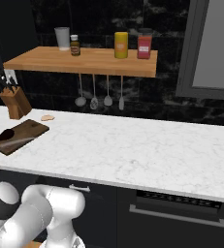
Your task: Place the appropriate cutting tool for cutting the avocado skin on the cutting board.
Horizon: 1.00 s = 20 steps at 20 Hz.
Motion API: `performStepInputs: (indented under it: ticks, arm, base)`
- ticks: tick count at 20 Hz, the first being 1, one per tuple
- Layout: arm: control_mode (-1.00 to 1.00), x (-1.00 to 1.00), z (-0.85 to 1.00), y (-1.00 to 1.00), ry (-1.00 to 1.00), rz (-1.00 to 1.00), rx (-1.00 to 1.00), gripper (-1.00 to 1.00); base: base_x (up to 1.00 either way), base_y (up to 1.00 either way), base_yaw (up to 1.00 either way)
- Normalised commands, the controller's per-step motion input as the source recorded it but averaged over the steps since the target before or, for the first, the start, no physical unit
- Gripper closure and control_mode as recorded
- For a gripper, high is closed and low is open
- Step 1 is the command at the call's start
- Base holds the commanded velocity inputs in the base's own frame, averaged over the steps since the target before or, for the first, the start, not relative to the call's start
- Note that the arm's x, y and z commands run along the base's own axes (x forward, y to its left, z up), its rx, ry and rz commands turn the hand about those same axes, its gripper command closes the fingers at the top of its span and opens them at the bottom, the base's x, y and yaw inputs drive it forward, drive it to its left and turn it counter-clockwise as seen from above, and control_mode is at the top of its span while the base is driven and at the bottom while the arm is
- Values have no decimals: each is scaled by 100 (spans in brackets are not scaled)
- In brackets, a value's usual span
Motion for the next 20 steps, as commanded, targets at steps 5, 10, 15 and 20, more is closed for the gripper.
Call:
performStepInputs:
  ticks: [5,10,15,20]
  arm:
    - [-100,71,-1,20,0,11,-2,100]
    - [-100,54,-5,22,0,13,-3,100]
    - [-100,44,-16,29,0,11,-3,100]
    - [-100,38,-33,13,2,10,-2,100]
  base:
    - [0,0,0]
    - [0,0,0]
    - [0,0,0]
    - [0,0,0]
